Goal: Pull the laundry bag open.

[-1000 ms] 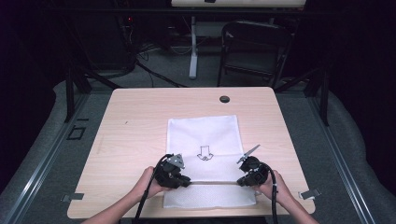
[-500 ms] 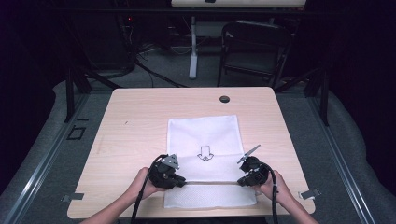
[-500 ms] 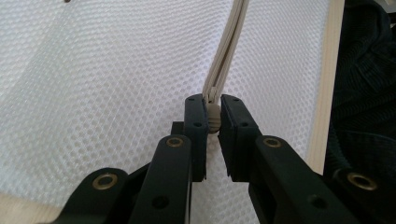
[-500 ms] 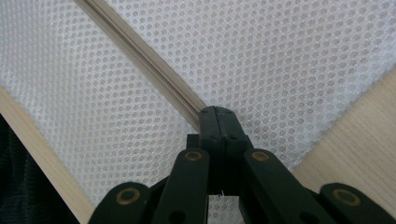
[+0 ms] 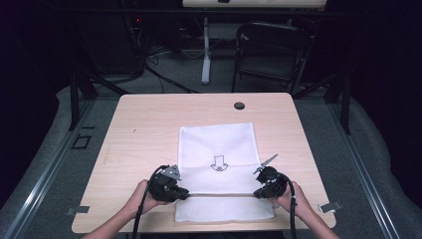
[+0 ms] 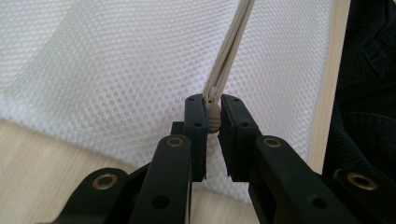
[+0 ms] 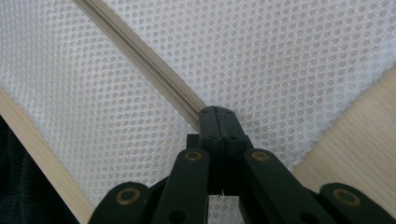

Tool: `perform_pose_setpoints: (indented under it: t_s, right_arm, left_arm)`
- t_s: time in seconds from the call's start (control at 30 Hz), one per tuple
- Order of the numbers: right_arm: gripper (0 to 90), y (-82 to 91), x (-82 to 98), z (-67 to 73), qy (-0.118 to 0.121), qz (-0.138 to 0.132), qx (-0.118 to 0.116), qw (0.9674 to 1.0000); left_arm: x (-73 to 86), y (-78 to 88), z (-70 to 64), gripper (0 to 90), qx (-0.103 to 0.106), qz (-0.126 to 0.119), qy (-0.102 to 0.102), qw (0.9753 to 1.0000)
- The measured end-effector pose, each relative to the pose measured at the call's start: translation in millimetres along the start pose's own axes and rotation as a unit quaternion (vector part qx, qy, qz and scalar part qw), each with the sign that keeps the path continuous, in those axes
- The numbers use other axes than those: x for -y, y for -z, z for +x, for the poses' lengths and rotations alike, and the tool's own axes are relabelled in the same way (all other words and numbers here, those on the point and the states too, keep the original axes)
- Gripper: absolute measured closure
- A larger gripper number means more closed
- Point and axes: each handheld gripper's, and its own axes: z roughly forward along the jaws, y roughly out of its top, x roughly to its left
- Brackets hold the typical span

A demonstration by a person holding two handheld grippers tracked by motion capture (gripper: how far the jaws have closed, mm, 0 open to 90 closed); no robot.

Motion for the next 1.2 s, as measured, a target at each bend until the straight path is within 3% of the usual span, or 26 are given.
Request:
perform_pose_setpoints:
  t_s: [0.6,0.73,1.03,1.07,1.13,1.2]
  right_arm:
    - [90.0,0.8,2.2,-1.5,-0.003,-0.002,0.005,1.0000]
    - [90.0,1.0,2.5,-1.8,-0.004,-0.003,0.003,1.0000]
    - [90.0,-0.1,3.7,0.6,-0.001,-0.013,0.007,0.9999]
    - [88.1,1.3,2.9,0.5,0.013,-0.004,0.006,0.9999]
    - [69.3,4.5,1.9,2.3,0.016,-0.014,-0.012,0.9997]
    - [64.1,11.5,1.5,4.9,0.029,-0.031,0.001,0.9991]
  left_arm:
    - [26.0,20.5,6.3,81.6,-0.020,0.000,0.019,0.9996]
    - [34.9,24.8,9.5,81.6,-0.019,-0.006,0.035,0.9992]
    - [34.5,23.3,10.2,80.4,-0.014,-0.010,0.037,0.9992]
    - [34.1,23.7,10.9,78.8,-0.013,-0.013,0.041,0.9990]
    - [33.0,25.1,12.3,66.1,-0.011,-0.018,0.048,0.9986]
    - [31.8,27.5,13.0,53.5,-0.015,-0.022,0.057,0.9980]
